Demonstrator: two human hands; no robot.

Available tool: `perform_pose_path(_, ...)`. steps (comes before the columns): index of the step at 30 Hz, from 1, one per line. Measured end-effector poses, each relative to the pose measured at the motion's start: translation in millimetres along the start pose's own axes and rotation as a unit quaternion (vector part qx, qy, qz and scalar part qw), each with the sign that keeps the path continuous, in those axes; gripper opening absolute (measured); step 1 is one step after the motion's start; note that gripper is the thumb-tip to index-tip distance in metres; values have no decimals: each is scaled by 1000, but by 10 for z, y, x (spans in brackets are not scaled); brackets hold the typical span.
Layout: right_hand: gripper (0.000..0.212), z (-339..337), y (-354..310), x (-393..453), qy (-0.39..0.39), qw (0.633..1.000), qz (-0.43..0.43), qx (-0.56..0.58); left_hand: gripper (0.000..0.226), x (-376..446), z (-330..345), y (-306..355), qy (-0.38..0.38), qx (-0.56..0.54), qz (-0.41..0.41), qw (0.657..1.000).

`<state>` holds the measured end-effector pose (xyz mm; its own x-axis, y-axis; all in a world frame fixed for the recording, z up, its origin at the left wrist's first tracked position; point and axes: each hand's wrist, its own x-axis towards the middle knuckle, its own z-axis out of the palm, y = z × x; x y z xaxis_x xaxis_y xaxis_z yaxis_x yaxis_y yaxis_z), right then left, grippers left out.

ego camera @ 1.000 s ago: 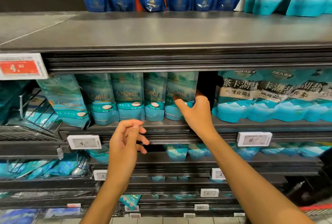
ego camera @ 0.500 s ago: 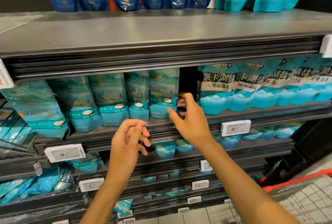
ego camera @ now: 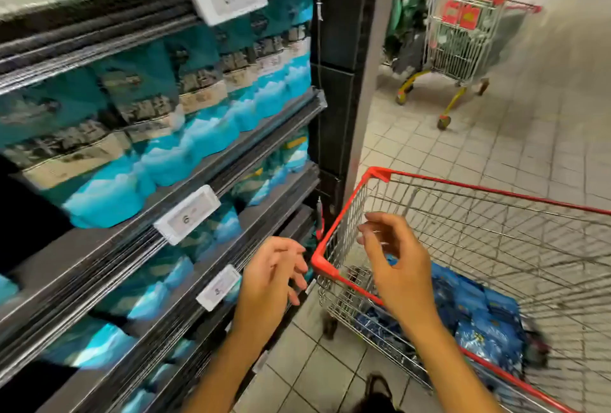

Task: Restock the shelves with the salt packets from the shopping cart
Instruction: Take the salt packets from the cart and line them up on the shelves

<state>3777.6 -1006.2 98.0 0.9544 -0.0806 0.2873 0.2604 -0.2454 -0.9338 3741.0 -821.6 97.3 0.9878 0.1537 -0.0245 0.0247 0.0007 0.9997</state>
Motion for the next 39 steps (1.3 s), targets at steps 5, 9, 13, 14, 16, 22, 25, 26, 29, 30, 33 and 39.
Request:
perform_pose_path(5,24,-1257,905,230,164,981,99,-35,11,436,1314,-378,-144,22,-87,986)
perform_pose_path(9,25,-2066,1870,444,225,951,194,-83,16,853,2270,-955,-197,78,-157,965)
perform_pose_path(13,8,-2455,2863,462,187,910,346,-131,17,1293,2983,-1755,-224,200,-196,934)
perform_pose_path(14,12,-2492,3104,421,162,898,384,-143,16,1395,3118,-1964,-234,236,-204,921)
perform_pose_path(16,17,-2488,3494,341,108,873,447,-164,6,1556,3320,-2356,-243,298,-231,894)
perform_pose_path(22,17,-2182,4541,182,-47,826,517,-221,33,1870,3455,-3582,-288,513,-242,772)
perform_pose_path(25,37,-2019,5033,122,-131,794,514,-295,36,1890,3443,-4035,-299,528,-230,761)
perform_pose_path(26,42,-1972,5177,118,-155,784,507,-323,42,1893,3425,-4185,-300,539,-231,752)
perform_pose_path(29,58,-1871,5575,175,-207,762,484,-379,67,1921,3374,-4587,-333,582,-228,706)
perform_pose_path(30,63,-1857,5673,206,-217,753,487,-386,77,1931,3355,-4684,-347,609,-213,681)
perform_pose_path(33,76,-1780,5934,242,-232,732,500,-400,96,1952,3326,-4917,-331,668,-158,648)
perform_pose_path(39,111,-1692,6181,170,-211,724,575,-318,113,1945,3376,-5016,-276,693,-144,650)
